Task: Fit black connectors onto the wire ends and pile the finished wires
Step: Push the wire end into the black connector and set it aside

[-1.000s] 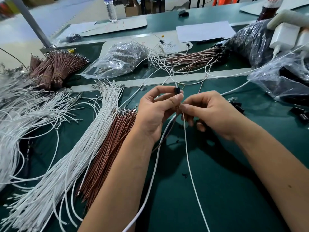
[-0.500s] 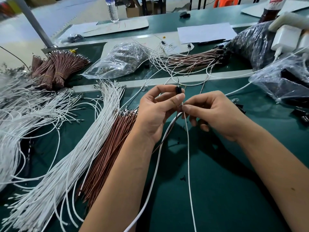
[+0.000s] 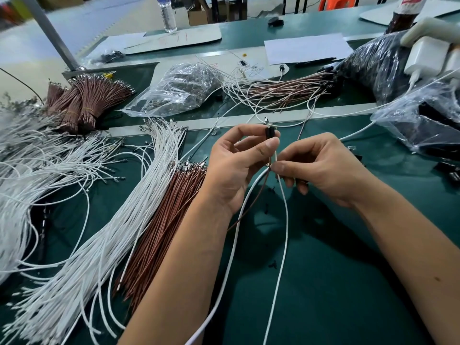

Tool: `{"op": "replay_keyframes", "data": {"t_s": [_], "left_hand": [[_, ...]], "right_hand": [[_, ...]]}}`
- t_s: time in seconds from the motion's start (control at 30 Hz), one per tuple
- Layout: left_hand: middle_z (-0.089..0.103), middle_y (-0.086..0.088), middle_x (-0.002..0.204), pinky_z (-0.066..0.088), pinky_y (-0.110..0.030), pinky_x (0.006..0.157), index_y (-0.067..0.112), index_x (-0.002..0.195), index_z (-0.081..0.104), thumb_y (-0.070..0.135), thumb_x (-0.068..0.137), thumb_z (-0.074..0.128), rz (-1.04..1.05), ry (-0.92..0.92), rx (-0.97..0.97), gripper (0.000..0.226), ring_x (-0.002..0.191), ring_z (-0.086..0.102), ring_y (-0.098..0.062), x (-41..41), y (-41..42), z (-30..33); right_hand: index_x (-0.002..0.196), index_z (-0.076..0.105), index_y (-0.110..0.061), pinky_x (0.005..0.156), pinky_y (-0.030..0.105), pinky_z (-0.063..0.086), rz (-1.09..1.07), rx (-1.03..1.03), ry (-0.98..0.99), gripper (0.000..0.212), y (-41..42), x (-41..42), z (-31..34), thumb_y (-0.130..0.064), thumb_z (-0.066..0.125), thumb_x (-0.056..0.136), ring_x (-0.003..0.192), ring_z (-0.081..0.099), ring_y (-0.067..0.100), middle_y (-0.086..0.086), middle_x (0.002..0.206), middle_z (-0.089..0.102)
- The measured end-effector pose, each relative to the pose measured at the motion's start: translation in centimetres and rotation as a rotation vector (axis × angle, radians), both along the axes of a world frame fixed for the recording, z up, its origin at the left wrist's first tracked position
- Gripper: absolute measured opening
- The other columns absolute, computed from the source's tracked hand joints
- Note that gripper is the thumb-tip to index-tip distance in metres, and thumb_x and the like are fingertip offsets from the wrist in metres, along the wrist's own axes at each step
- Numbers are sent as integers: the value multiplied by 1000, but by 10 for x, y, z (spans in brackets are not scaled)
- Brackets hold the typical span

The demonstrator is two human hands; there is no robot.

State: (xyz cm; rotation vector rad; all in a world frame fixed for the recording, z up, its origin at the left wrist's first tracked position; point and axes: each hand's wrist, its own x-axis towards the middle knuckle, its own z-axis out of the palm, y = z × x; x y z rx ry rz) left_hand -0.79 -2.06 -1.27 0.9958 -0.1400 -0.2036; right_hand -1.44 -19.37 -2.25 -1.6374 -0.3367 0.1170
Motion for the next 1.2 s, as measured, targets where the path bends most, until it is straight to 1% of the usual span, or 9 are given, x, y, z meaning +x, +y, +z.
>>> {"op": "replay_keyframes", "data": {"t_s": [0.23,0.33,0.5,0.63,0.77,0.9,1.0,1.1,1.2], "left_hand": [[75,-7,85,55,-22,62,8,88,64,-1,71,73,8,-54,1,21,64,66,-10,1,-1,-1],[75,-8,86,57,-24,62,8,87,65,-1,70,73,0,-62,-6,21,65,68,-13,1,-1,-1],[75,-9,89,58,-27,73,8,88,67,-1,70,75,20,-110,30,22,76,71,-18,3,1,-3],[76,-9,89,57,-28,76,10,86,67,-9,74,73,2,-152,50,23,80,72,-19,2,1,-3],[74,-10,90,58,-31,79,13,79,71,-13,72,71,-21,-199,54,27,84,71,-22,1,0,-2],[73,-10,91,57,-35,86,7,83,65,-15,70,70,0,-249,57,25,87,68,-23,0,-1,-1],[72,-10,92,57,-31,86,5,85,64,-16,71,68,13,-264,46,25,89,67,-22,-1,-1,0],[73,-11,91,57,-30,85,6,84,65,-17,72,67,15,-271,26,26,88,68,-22,-2,-2,1],[72,-12,91,57,-33,87,13,79,72,-15,72,68,15,-277,21,29,89,67,-24,-1,-2,2]], "right_hand": [[69,76,-14,39,22,45,25,6,-11,9,2,0,-3,-17,85,72,48,58,12,5,57,64],[76,77,-13,40,22,43,16,18,-26,12,1,0,-2,-23,84,75,53,59,13,8,63,66],[90,81,-16,39,23,42,-28,84,-86,12,1,-1,0,-24,76,83,58,59,16,23,72,64],[87,80,-16,38,21,39,-56,95,-98,8,2,-1,-1,-22,77,82,52,55,13,5,61,63],[88,77,-15,39,23,41,-77,91,-148,3,1,0,-2,-17,77,86,54,55,14,3,62,64],[97,76,-20,40,31,47,-109,-23,-337,14,3,1,-2,-8,72,91,57,59,24,6,74,66],[100,74,-18,40,30,48,-140,-34,-440,15,6,1,-1,-5,71,92,62,62,19,0,83,65],[97,73,-22,40,28,48,-180,-47,-490,15,8,0,-1,-8,75,92,60,62,23,-3,82,65],[98,72,-18,41,28,48,-180,-56,-494,12,8,0,0,-7,73,93,63,64,22,5,85,65]]}}
